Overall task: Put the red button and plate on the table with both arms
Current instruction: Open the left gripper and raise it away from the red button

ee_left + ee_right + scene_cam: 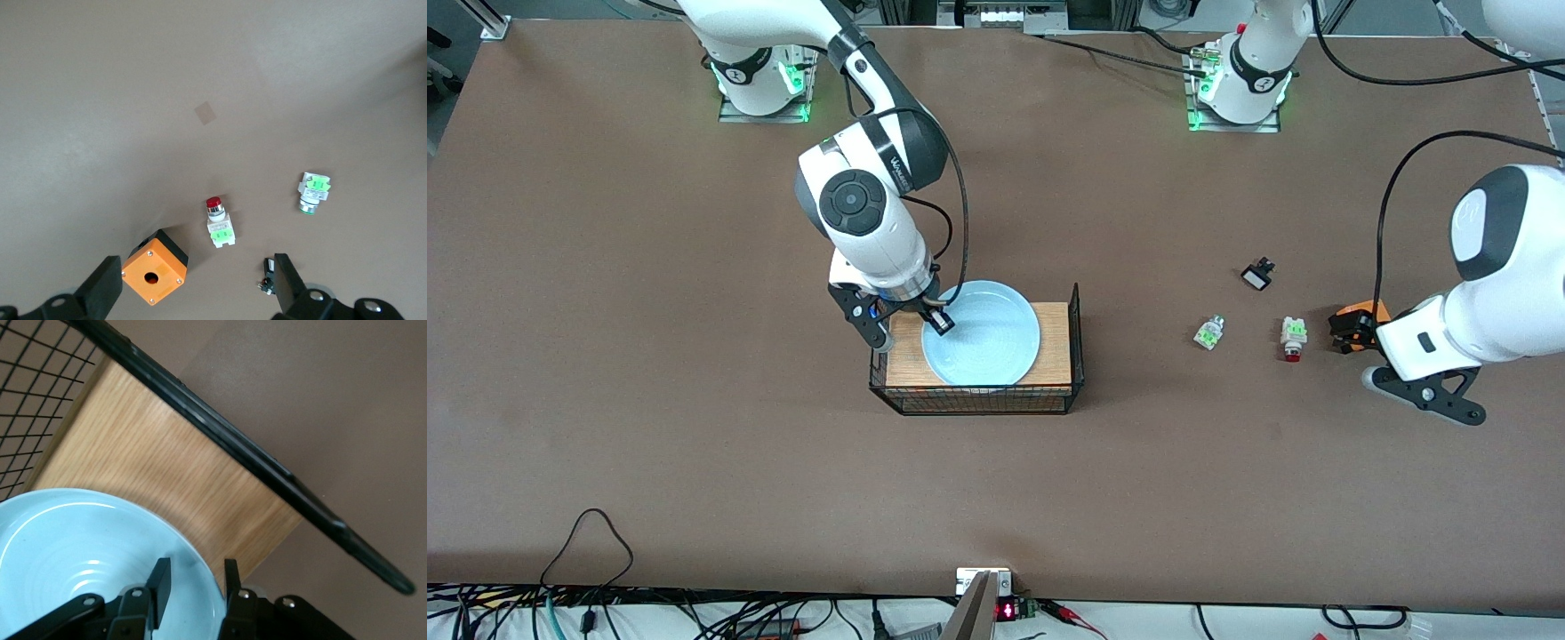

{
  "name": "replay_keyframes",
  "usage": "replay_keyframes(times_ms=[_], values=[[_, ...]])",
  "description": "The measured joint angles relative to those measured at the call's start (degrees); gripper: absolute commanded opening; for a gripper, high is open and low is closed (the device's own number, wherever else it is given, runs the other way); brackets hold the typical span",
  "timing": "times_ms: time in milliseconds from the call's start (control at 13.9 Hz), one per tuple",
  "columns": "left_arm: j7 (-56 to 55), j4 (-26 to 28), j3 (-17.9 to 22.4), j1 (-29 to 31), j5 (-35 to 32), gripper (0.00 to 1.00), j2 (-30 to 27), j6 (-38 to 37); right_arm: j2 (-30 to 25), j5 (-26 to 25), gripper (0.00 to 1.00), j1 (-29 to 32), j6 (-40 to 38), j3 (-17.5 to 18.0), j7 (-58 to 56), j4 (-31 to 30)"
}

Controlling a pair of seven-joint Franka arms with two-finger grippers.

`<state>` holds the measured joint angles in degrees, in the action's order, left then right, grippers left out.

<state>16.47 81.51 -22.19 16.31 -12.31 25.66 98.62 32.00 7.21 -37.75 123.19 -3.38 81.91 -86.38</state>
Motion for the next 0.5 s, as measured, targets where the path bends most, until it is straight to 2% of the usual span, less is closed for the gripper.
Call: replay_keyframes(times_ms=[505], values=[[-2.71,-2.49,-1.22,-0.12,0.01,1.00,-6.02,-5.90,0.00,0.00,0.00,-0.13,-0.12,0.15,-0.21,0.00]])
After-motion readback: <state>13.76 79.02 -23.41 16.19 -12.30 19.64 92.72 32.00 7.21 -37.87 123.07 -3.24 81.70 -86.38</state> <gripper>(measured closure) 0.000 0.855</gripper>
